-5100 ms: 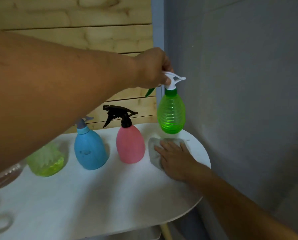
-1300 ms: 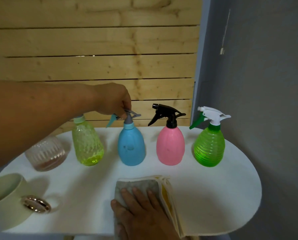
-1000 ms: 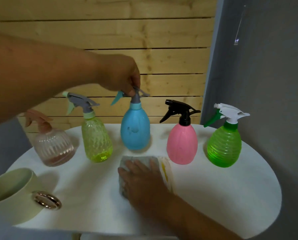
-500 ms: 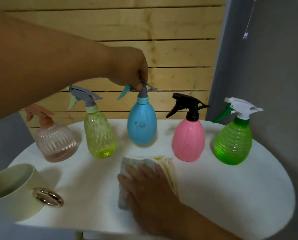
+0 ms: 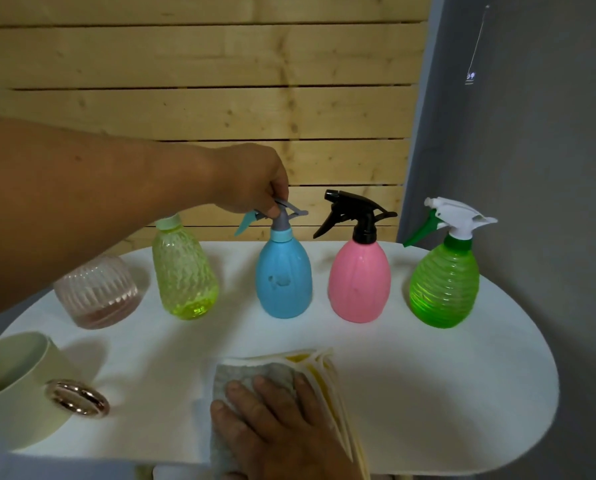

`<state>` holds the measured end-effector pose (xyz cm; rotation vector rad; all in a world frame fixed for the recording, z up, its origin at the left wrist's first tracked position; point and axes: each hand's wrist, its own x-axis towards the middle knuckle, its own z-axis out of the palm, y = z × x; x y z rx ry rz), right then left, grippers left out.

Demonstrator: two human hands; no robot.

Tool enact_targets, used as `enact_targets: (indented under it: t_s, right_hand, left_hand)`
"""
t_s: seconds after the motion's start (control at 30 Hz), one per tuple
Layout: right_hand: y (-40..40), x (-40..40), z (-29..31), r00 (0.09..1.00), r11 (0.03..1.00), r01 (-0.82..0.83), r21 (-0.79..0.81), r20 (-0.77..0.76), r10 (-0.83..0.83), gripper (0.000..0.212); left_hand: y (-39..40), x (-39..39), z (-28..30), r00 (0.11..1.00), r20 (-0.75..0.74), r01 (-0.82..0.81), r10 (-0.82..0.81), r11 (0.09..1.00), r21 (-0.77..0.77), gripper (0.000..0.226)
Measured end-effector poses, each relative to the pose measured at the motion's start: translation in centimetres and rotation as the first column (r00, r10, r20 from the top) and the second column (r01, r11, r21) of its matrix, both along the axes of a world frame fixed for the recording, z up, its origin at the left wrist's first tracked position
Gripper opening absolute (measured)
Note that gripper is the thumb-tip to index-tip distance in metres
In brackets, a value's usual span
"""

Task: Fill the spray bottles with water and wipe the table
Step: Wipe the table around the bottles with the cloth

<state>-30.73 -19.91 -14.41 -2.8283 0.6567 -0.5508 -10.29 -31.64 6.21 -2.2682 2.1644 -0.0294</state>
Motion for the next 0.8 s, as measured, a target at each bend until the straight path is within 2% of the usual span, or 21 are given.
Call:
enact_targets:
  t_s: [0.33, 0.4, 0.5, 0.57, 0.7, 0.8]
  right_hand:
    - [-0.3, 0.5, -0.7, 0.996, 1.0, -0.028, 0.008, -0.087, 0.029, 0.051]
    - [-0.4, 0.5, -1.0, 0.996, 0.999, -0.043, -0.003, -0.08, 0.043, 0.052]
    - [-0.7, 0.6, -0.9, 0.996, 0.998, -0.069, 0.007, -0.048, 0.069, 0.051]
    - [-0.7, 1.0, -0.7, 0.995, 0.996, -0.086, 0.004, -0.041, 0.087, 0.049]
    - [-0.2, 2.3, -0.8, 0.996, 0.996, -0.084, -0.006, -0.018, 0.083, 0.044]
    - [-0.1, 3.5, -0.7, 0.994, 0.994, -0.107, -0.018, -0.023, 0.107, 0.045]
  left_hand:
    - [0.5, -0.1, 0.4, 1.0, -0.005, -0.011, 0.011, 0.999, 0.039, 0.022]
    - [0.7, -0.4, 0.7, 0.999, -0.017, -0.03, 0.031, 0.998, 0.053, 0.035]
    - [1.8, 0.5, 2.5, 0.994, -0.053, -0.095, 0.098, 0.994, 0.057, 0.069]
    - [3.1, 2.2, 4.2, 0.987, -0.003, -0.16, 0.161, 0.986, 0.055, 0.077]
    - [6.3, 6.0, 4.8, 0.94, 0.179, -0.319, 0.289, 0.931, 0.175, 0.068]
    - [7.3, 7.9, 3.0, 0.949, 0.201, -0.28, 0.244, 0.944, 0.176, 0.052]
